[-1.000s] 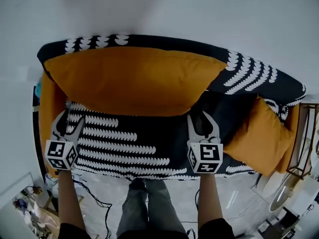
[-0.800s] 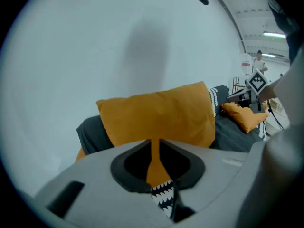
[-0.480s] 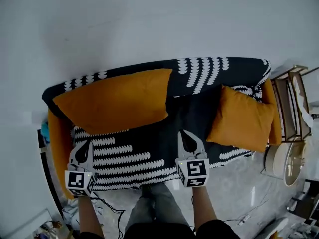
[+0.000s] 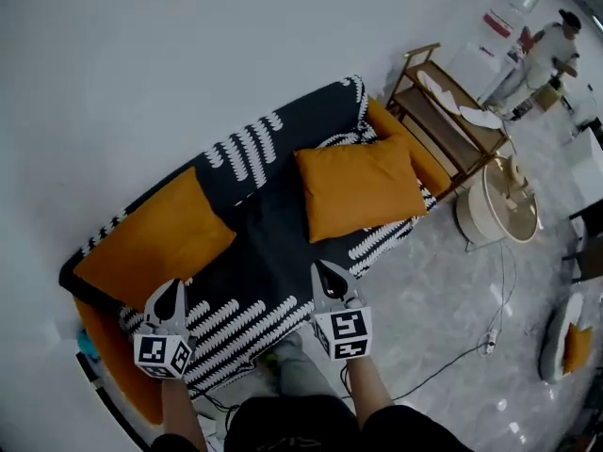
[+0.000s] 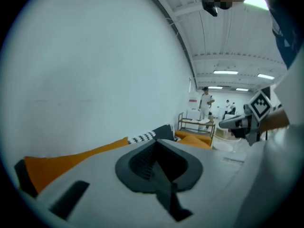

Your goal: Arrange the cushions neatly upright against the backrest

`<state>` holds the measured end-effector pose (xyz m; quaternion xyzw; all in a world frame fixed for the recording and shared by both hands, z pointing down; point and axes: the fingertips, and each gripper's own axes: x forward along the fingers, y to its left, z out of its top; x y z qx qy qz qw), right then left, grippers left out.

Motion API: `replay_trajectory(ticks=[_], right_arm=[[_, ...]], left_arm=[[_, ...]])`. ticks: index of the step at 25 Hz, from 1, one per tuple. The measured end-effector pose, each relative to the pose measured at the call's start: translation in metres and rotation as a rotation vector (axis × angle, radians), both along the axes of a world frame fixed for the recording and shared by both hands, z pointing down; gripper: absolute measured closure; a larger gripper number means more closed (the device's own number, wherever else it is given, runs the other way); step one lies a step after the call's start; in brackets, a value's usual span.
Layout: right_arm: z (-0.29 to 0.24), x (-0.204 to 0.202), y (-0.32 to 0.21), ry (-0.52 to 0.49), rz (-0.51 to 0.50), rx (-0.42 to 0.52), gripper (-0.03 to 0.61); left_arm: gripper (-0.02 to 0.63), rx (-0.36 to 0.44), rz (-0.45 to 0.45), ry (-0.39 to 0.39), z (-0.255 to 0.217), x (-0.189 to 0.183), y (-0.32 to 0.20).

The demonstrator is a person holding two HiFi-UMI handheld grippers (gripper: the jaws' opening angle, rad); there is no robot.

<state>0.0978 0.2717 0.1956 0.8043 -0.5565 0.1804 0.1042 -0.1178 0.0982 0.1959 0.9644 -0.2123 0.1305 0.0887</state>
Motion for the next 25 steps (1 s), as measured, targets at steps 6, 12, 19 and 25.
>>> replay_trajectory(ticks=[6, 12, 19, 25], right_arm=[[-0.042, 0.048, 0.124, 0.078, 0.219, 0.008, 0.571], [-0.068, 0.086, 0.246, 0.107, 0.415, 0.009, 0.571], [-0.056, 0.152, 0.359, 0.078, 0.595, 0.005, 0.571], [-0.040, 0.239, 0.396, 0.031, 0.578, 0.035, 0.571]], left_arm=[[0.615, -0.040, 0.369, 0.110, -0.048, 0.134, 0.116], [0.615, -0.090, 0.645, 0.130, -0.064, 0.216, 0.239], [0.615, -0.120, 0.758, 0.133, -0.062, 0.306, 0.316], [0.615, -0.100, 0.723, 0.057, -0.046, 0.380, 0.351]])
